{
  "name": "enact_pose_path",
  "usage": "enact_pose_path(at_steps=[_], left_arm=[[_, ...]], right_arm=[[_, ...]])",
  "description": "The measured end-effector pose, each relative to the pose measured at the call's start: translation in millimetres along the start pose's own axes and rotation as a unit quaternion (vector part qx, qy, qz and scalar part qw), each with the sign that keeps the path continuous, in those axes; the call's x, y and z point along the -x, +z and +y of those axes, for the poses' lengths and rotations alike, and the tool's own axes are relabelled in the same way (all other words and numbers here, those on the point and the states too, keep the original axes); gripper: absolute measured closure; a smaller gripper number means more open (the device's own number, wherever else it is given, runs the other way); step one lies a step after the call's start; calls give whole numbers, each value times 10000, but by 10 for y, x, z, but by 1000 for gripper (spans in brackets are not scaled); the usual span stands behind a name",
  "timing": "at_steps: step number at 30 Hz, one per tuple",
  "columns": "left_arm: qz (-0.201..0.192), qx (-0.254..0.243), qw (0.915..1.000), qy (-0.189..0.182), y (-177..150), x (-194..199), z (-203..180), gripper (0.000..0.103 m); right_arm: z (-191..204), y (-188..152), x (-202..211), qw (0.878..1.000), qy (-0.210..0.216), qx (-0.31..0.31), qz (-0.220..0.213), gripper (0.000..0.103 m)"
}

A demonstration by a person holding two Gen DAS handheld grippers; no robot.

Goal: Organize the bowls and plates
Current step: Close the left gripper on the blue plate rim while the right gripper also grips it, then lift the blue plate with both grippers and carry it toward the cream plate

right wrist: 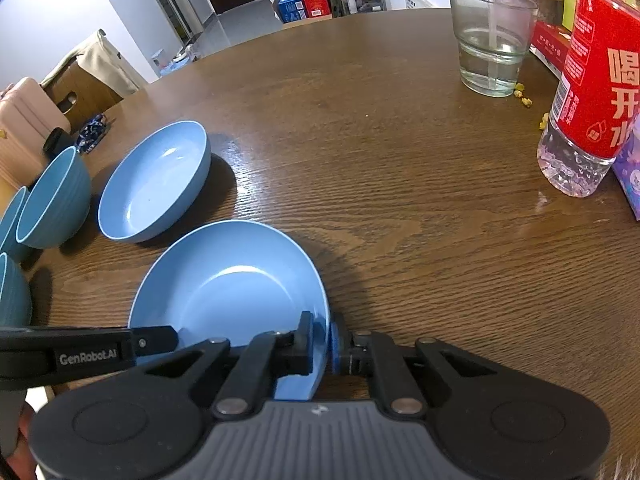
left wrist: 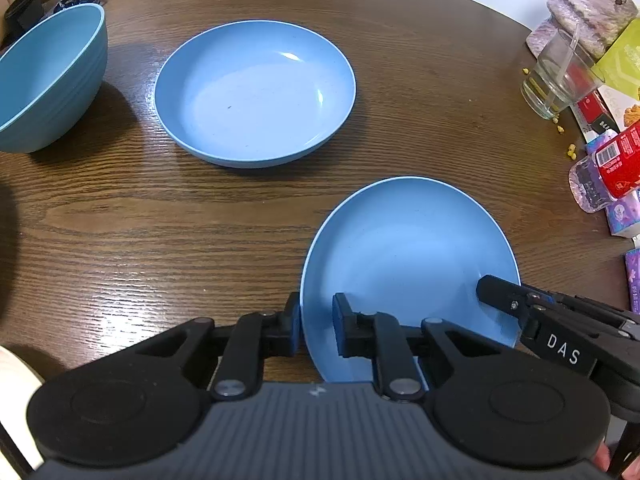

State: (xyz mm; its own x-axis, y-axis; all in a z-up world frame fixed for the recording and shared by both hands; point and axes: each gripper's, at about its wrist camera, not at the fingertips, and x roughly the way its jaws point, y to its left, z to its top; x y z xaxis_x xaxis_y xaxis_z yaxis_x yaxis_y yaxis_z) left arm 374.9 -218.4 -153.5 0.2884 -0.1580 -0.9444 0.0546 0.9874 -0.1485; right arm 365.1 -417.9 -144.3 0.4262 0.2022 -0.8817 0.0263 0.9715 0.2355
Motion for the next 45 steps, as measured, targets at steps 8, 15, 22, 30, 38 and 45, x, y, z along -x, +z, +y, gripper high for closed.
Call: enact_pose_path(at_steps=[8,15,22,30,38,45], left_arm=[[-85,-10,10000,-1,-31,84,9,86],[-225,-10,9997,49,-94,210,19,86],[-333,38,9994,65,-158,362,77,86],[-479,121,9987,88,-244,548,174,86],[-639,244,9976,135,-359,753,332,86],[-794,411,9959,156,-473,945,514,86]], right_arm=[[14,-32,109,9999,6,50,-98,95],[79,-66,208,9997,28,154,-184,95],[184,-107,334,9992,62,274,-278,95],[327,-159,473,9984,129,412,-369,95],[517,-225,603,9971,205,573,-454,95],[714,-297,696,9956,297,739,-501,95]])
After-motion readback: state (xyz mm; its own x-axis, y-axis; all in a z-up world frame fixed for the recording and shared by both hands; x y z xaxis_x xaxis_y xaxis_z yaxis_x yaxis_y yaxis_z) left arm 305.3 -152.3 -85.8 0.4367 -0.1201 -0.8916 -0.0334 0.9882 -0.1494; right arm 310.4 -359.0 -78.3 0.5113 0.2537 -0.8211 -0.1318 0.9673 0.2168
